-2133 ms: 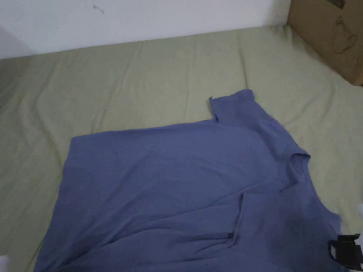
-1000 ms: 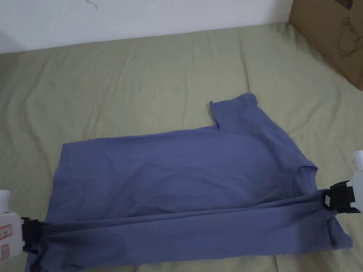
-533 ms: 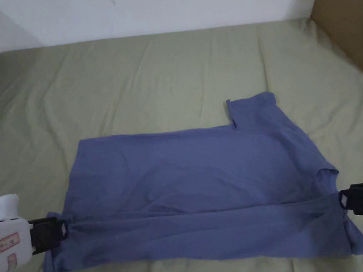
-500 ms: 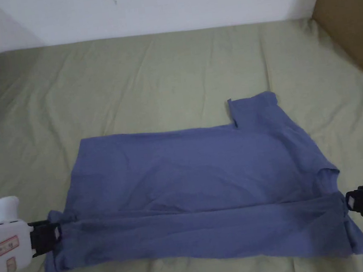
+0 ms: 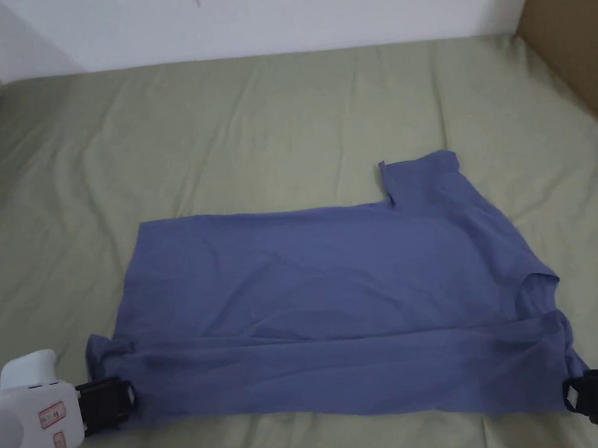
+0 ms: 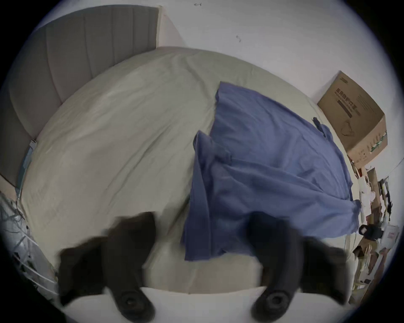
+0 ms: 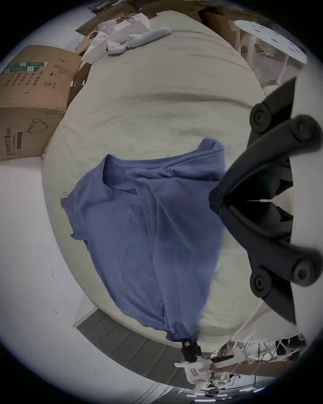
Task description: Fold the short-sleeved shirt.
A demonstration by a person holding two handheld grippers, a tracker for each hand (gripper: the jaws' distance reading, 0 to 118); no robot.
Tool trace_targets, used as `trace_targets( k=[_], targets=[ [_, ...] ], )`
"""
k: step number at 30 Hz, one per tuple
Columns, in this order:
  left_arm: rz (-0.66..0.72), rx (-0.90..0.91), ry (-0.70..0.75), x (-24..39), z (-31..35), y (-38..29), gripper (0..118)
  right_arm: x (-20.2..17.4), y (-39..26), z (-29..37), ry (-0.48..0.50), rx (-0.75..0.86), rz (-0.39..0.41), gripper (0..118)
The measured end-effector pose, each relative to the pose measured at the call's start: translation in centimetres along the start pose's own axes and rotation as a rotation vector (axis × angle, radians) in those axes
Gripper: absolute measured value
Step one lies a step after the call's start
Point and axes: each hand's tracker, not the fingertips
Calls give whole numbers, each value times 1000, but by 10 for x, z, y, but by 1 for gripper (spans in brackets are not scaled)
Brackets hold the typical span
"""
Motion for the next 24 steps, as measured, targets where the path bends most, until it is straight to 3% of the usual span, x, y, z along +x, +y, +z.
trace_targets(
  k=[1, 2, 3, 6, 7, 9, 10, 13, 14, 16, 17, 24],
  targets=[
    [-1, -20, -9, -2, -7, -2, 41, 0, 0, 0, -2, 0, -3, 0],
    [-18, -46, -2, -1, -14, -4, 14, 1, 0, 0, -5, -2, -10, 0],
    [-40, -9, -7, 3, -7, -5, 8, 2, 0, -1, -6, -5, -16, 0],
    [-38, -3, -12, 4, -1, 2, 7, 5, -2, 0, -18, 2, -23, 0],
    [-50, -8, -7, 8, 2, 1, 7, 5, -1, 0, -27, 9, -15, 17],
    [-80, -10, -4, 9, 4, 1, 7, 7, 0, -2, -55, 21, -11, 64],
    [-97, -13, 1, 9, 4, 2, 7, 8, 2, -4, -59, 20, -14, 68],
    [-114, -11, 5, 13, 8, 2, 7, 15, 5, -23, -62, 23, -33, 67],
    [-111, -14, 4, 12, 8, 4, 7, 18, 4, -34, -46, -14, -47, 59],
    [-100, -19, -1, 12, 9, 4, 7, 20, -1, -55, -16, -102, -72, 5],
    [-100, -19, -4, 11, 8, 4, 7, 24, -5, -65, -39, -103, -19, 5],
    [-128, -18, -21, 13, 29, 7, 7, 27, 14, -19, -13, -32, 7, 5]
  ],
)
